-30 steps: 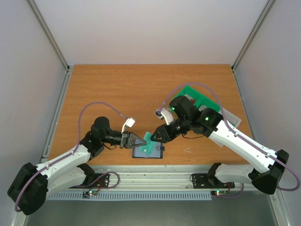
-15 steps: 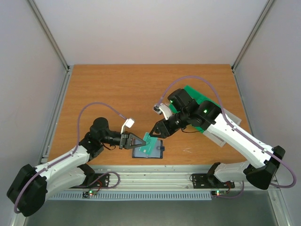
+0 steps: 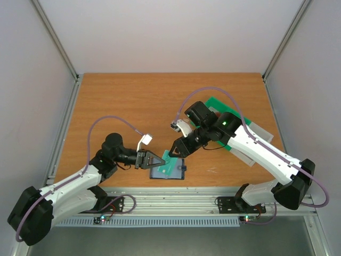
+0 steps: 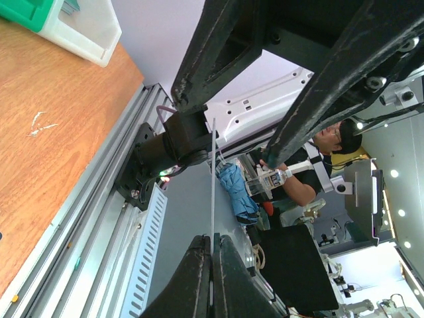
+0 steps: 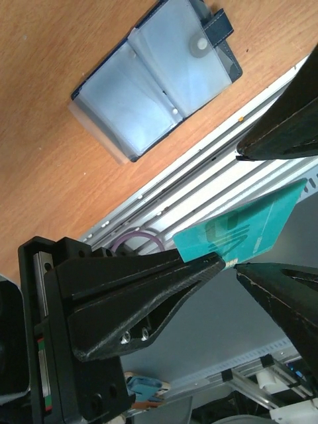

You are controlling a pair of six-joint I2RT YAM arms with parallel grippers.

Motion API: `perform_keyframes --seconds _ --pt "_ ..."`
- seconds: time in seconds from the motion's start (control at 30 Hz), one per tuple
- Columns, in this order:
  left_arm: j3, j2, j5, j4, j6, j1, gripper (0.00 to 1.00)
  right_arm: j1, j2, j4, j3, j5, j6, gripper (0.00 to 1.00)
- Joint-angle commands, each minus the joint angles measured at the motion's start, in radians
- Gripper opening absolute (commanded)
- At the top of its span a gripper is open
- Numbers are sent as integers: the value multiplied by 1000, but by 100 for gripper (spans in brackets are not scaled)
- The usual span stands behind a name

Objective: Take the credit cards out of the card holder

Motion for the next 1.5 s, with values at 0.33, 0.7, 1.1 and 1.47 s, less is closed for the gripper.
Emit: perform_keyframes --seconds 0.33,0.7,1.1,1.47 --pt "14 -26 9 14 30 -3 0 -7 -3 -11 -23 -74 -56 27" --pt "14 -34 7 15 34 -3 0 -10 -7 3 -37 -107 -63 4" --pt "27 -59 -32 -60 59 -3 31 -62 -52 67 -93 -169 -20 1" --pt "126 -100 -185 -371 250 -3 80 -99 -102 213 -194 22 182 1"
